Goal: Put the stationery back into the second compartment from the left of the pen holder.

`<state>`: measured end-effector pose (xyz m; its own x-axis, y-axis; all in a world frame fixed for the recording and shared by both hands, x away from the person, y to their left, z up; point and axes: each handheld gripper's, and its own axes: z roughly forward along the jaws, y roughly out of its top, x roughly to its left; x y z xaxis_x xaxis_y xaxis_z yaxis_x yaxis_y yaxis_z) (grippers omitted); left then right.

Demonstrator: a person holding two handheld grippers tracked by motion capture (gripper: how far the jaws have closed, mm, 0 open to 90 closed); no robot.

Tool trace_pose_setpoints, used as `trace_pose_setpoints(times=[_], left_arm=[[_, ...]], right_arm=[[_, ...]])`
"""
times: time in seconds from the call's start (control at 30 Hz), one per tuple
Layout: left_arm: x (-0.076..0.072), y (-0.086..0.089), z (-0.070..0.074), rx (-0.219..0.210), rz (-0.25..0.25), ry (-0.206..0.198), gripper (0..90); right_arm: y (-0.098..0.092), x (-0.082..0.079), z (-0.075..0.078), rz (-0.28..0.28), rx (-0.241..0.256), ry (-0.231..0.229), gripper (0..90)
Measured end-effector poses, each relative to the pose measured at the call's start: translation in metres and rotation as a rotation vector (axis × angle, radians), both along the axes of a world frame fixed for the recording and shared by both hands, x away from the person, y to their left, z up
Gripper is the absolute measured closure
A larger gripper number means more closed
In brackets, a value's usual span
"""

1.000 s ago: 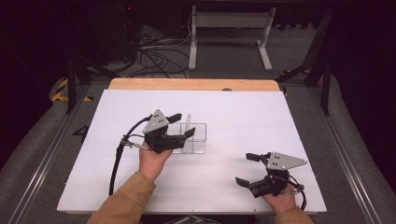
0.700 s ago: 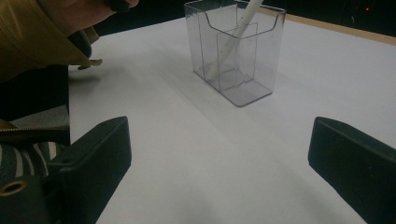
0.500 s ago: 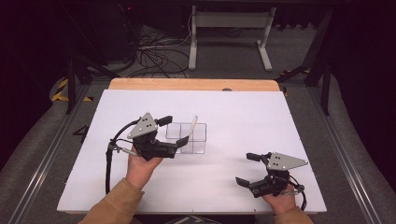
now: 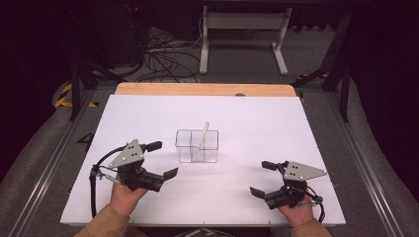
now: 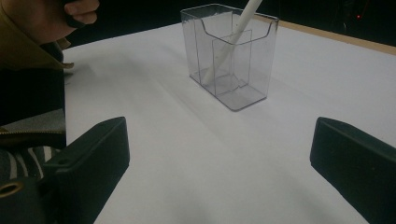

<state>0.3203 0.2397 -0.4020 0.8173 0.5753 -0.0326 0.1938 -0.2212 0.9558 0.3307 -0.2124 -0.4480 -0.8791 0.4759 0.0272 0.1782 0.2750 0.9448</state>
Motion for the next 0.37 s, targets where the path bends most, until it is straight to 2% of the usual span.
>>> trace_pose_setpoints(times=[0.2, 0.27, 0.33, 0.37], left_arm=[[-0.015, 0.035, -0.022, -0.026, 0.039, 0.02, 0.4], [-0.019, 0.043, -0.03, -0.047, 0.048, 0.045, 0.4], [-0.023, 0.048, -0.036, -0.029, 0.066, 0.072, 0.4], [-0.025, 0.049, -0.038, -0.022, 0.08, 0.072, 0.4]], right_arm=[[0.0, 0.0, 0.0, -0.002, -0.001, -0.001, 5.3], [0.0, 0.0, 0.0, -0.001, -0.002, 0.0, 5.3], [0.0, 0.0, -0.001, -0.003, -0.003, 0.002, 5.3], [0.0, 0.0, -0.001, -0.004, -0.002, 0.005, 5.3]])
